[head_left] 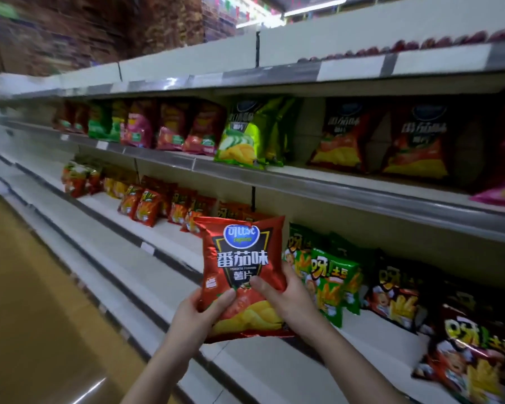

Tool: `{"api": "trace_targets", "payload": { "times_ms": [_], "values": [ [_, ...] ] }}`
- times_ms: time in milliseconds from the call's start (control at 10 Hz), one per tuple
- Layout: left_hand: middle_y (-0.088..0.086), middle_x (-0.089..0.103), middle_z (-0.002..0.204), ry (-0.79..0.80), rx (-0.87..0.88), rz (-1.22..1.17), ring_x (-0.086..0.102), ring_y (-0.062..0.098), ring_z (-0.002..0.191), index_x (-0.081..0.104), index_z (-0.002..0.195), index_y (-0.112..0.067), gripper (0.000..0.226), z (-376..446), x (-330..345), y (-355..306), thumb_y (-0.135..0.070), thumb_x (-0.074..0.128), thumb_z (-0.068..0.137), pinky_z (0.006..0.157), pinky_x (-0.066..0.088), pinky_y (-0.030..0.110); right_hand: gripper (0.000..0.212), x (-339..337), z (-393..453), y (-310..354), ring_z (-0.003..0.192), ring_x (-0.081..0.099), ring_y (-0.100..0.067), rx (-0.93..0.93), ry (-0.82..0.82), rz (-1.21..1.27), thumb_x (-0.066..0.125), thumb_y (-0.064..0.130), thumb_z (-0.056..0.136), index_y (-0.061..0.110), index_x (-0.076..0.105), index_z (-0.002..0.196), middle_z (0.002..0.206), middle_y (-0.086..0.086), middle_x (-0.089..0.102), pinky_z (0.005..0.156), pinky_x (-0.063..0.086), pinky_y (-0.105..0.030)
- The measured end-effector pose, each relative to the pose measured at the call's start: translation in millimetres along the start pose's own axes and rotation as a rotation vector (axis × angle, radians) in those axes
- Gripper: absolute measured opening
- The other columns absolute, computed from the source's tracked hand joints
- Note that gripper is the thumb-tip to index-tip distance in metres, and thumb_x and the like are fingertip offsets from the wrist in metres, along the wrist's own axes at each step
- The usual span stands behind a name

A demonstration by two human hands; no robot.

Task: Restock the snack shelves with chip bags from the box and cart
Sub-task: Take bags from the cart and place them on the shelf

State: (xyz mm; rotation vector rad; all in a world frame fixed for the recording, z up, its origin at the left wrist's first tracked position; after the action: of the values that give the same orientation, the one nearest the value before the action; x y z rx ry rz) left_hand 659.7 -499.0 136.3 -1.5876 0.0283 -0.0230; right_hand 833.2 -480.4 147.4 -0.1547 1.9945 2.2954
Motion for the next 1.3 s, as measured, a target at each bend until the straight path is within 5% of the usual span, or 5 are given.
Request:
{"api": "trace_targets", "payload": {
  "times_ms": [300, 500, 700, 1000, 1300],
  "values": [
    [-0.009, 0.072, 0.063, 0.044, 0.173, 0.049, 0.068, 0.008, 0.061, 0.070, 0.085, -0.019, 0.012, 22, 55, -89, -0.031, 0.069, 0.084, 0.054, 0.046, 0.022, 0.085, -75, -11, 97, 0.098, 0.068, -0.003, -0.082, -0.203, -0.187, 0.069, 0.082, 0.054, 0.028, 0.060, 0.119, 0.109, 0.011, 0.071, 0.095, 0.053, -0.033],
    [-0.005, 0.073, 0.062, 0.255, 0.246, 0.089, 0.068, 0.006, 0.053, 0.070, 0.081, -0.010, 0.034, 29, 140, -165, -0.044, 0.066, 0.081, 0.047, 0.047, 0.018, 0.040, -164, -30, 162, 0.085, 0.070, -0.001, -0.055, -0.366, -0.238, 0.069, 0.061, 0.076, 0.025, 0.066, 0.095, 0.093, 0.012, 0.074, 0.084, 0.056, -0.022],
    [-0.002, 0.072, 0.061, 0.426, 0.284, 0.208, 0.070, 0.014, 0.057, 0.068, 0.085, -0.014, 0.044, 59, 221, -229, -0.057, 0.064, 0.077, 0.051, 0.051, 0.020, 0.116, -254, -5, 190, 0.106, 0.066, -0.016, 0.005, -0.509, -0.332, 0.059, 0.095, 0.043, 0.014, 0.060, 0.126, 0.117, -0.001, 0.069, 0.099, 0.051, -0.036],
    [0.008, 0.065, 0.106, 0.518, 0.217, 0.408, 0.062, 0.024, 0.097, 0.057, 0.122, -0.009, 0.058, 152, 307, -224, -0.054, 0.061, 0.086, 0.089, 0.053, 0.037, 0.086, -319, 45, 173, 0.133, 0.045, -0.027, 0.161, -0.566, -0.341, 0.060, 0.059, 0.086, 0.005, 0.035, 0.148, 0.148, -0.012, 0.044, 0.110, 0.037, -0.032],
    [0.004, 0.050, 0.102, 0.383, 0.224, 0.440, 0.051, 0.019, 0.091, 0.056, 0.123, 0.000, 0.048, 191, 340, -200, -0.036, 0.062, 0.092, 0.079, 0.038, 0.026, 0.079, -329, 70, 163, 0.144, 0.028, -0.028, 0.161, -0.575, -0.702, 0.043, 0.055, 0.097, 0.006, 0.016, 0.153, 0.158, -0.011, 0.026, 0.112, 0.024, -0.030]
  ]
}}
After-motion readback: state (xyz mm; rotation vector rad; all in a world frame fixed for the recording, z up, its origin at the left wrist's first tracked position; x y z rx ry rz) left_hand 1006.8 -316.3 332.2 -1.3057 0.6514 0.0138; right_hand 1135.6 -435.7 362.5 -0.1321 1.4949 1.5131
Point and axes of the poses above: each hand's wrist, its own z-axis towards the middle knuckle, its own x-axis out of the palm, y = z × x, the point moved 6 cm from there along z, towards the middle knuckle
